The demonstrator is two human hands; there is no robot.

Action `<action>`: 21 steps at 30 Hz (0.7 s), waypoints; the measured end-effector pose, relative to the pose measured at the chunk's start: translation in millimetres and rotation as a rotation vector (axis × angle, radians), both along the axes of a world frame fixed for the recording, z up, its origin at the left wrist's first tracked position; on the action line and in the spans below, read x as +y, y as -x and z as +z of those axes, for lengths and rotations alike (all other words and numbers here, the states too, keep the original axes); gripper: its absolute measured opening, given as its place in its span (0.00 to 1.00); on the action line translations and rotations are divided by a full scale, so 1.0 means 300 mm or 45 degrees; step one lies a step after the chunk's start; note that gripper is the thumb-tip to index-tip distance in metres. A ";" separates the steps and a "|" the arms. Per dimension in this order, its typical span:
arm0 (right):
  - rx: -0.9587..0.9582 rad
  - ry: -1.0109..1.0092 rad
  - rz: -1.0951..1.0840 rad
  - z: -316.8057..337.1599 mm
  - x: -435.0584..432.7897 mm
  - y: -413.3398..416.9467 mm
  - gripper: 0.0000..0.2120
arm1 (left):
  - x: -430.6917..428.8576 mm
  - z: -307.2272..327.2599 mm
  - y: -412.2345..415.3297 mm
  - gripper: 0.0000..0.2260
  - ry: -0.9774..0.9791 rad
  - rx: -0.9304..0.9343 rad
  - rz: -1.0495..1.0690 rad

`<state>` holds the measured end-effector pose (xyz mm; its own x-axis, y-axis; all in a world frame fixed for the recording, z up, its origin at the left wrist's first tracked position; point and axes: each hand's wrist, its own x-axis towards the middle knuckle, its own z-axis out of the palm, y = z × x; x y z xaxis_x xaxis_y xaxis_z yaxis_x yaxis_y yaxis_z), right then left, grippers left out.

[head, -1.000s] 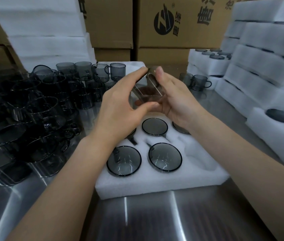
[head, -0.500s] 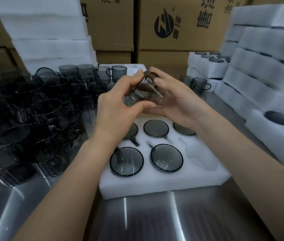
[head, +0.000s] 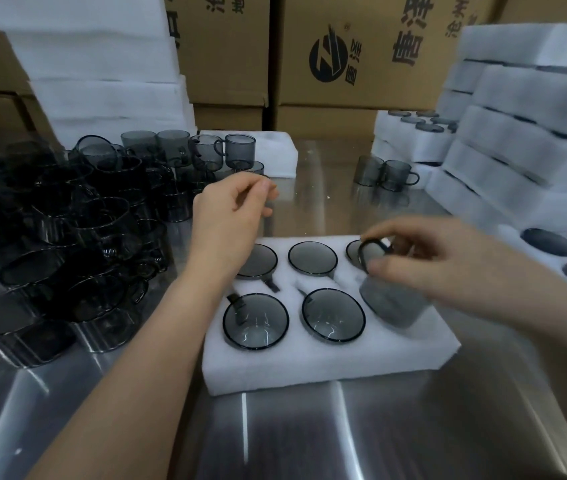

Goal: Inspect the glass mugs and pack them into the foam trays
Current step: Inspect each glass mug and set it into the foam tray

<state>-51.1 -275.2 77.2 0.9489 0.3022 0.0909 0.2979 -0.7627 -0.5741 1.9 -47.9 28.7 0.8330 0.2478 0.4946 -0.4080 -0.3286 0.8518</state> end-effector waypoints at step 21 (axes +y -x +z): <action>-0.172 0.344 0.169 -0.094 0.014 0.057 0.40 | 0.004 -0.007 -0.009 0.10 -0.082 0.099 -0.014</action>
